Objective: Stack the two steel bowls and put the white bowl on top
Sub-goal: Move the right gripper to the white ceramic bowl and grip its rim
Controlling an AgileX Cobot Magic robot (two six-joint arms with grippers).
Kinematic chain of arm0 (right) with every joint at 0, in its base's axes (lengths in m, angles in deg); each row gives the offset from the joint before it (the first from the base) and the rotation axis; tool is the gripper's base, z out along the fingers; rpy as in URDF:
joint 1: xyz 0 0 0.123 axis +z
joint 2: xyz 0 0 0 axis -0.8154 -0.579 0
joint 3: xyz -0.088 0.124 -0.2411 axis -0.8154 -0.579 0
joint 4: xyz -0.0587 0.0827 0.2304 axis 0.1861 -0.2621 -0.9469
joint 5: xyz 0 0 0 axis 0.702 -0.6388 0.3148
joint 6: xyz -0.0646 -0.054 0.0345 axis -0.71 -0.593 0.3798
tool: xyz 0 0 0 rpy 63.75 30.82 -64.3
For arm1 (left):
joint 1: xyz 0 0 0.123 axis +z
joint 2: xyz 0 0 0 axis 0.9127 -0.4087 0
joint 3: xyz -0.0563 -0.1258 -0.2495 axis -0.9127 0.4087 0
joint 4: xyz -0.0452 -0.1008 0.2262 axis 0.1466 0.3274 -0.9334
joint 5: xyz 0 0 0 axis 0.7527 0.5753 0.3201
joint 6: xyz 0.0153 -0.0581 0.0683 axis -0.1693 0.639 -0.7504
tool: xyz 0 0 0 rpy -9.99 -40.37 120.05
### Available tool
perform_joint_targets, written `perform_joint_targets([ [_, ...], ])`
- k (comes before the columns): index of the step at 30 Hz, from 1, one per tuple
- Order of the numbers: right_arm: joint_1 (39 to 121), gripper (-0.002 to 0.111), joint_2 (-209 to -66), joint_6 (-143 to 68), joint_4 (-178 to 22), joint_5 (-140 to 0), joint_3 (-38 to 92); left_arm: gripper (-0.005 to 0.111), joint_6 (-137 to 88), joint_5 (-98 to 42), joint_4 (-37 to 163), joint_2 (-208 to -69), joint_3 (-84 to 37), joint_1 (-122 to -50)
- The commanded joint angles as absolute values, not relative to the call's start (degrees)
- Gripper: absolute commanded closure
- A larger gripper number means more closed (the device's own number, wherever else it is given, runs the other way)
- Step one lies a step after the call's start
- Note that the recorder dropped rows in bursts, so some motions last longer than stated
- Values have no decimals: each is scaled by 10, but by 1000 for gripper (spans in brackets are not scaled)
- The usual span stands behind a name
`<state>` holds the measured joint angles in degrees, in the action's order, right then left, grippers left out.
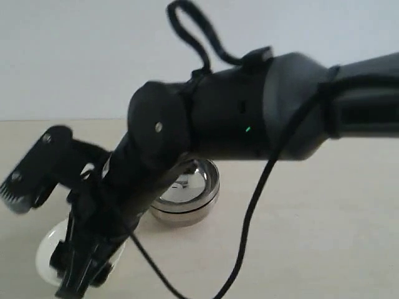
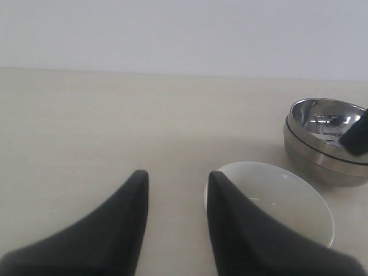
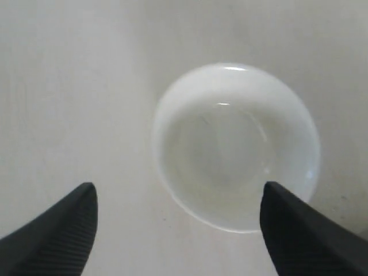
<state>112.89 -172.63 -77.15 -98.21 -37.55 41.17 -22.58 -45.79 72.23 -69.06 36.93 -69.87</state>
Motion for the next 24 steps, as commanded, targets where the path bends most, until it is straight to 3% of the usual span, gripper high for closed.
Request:
perform_joint_targets([
  [1, 1168, 38, -1776, -786, -950, -412, 413, 74, -228, -458, 723, -689, 372, -697],
  [15, 1191, 42, -1863, -669, -757, -487, 413, 74, -228, -458, 723, -689, 372, -697],
  [19, 1191, 66, -1863, -664, -757, -510, 413, 74, -228, -458, 723, -689, 372, -697],
  [24, 1191, 109, -1863, -708, -756, -519, 413, 74, -228, -458, 723, -689, 372, -697],
])
